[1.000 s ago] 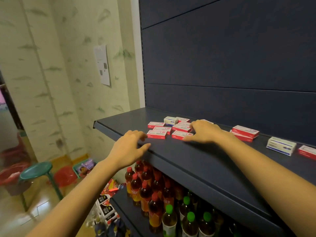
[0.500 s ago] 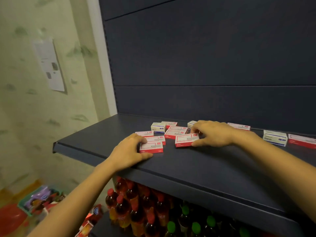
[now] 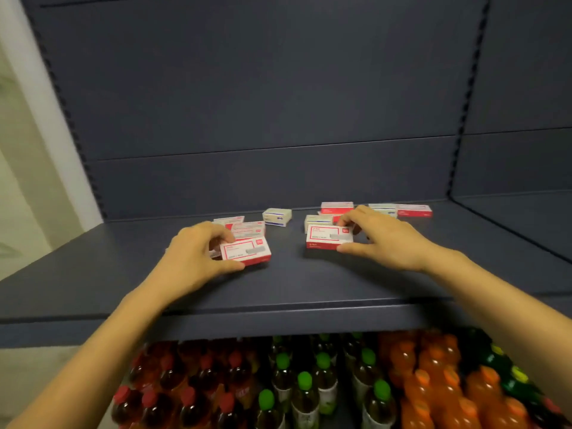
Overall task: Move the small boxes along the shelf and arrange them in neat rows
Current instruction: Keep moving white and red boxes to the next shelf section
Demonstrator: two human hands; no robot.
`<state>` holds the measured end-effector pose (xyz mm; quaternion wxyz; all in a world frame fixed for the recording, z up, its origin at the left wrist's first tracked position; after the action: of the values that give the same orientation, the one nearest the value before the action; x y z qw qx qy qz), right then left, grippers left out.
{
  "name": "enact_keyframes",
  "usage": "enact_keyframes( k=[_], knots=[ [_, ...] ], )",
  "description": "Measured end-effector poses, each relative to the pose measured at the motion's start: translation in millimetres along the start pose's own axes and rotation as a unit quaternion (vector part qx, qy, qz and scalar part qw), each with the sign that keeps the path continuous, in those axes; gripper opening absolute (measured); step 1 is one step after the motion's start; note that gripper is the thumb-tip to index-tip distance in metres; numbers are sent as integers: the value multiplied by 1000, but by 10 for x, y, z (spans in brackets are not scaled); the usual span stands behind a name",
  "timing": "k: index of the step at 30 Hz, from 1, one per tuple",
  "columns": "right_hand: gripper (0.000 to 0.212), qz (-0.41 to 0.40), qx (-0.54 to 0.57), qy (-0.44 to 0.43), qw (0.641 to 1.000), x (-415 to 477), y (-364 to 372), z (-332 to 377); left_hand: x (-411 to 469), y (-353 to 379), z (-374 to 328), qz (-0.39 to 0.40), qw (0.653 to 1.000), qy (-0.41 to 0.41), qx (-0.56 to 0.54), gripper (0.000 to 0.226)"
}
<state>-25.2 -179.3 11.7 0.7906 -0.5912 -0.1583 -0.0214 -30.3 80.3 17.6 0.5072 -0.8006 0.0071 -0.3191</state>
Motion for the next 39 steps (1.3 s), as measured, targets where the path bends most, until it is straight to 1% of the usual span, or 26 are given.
enact_keyframes(
  k=[5, 11, 16, 21, 24, 27, 30, 39],
  knots=[
    [44, -24, -12, 68, 997, -404, -288, -538, 314, 296, -683, -2, 995, 77, -64, 39],
    [45, -51, -28, 135, 989, -928, -719, -1311, 585, 748, -1607, 31, 980, 147, -127, 38],
    [39, -62, -45, 172, 982, -1514, -1144, -2056, 785, 1135, -2591, 42, 968, 184, -167, 36],
    [38, -81, -37, 207, 974, -2132, -1600, -2852, 892, 1544, -3637, 50, 952, 224, -202, 33],
    [38, -87, -42, 222, 970, -2466, -1782, -3286, 911, 1800, -4168, 56, 947, 235, -213, 34],
    [43, -82, -61, 242, 965, -2752, -1927, -3691, 904, 2035, -4603, 56, 941, 240, -232, 34],
    [43, -82, -70, 253, 962, -2974, -2081, -4037, 955, 2227, -5016, 65, 936, 248, -243, 36],
    [40, -101, -68, 298, 947, -3434, -2399, -5000, 1382, 2765, -6125, 72, 928, 302, -208, 43]
  ],
)
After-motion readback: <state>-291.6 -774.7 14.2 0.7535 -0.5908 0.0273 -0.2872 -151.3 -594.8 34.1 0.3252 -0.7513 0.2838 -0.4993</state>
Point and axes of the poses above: each hand's wrist, its own x-axis towards the middle knuckle, its own y-axis out of the palm, z = x × y, the point moved 7 cm from there along x, towards the middle knuckle, and after that the axes turned 9 degrees about y, right-handed, at the moved point
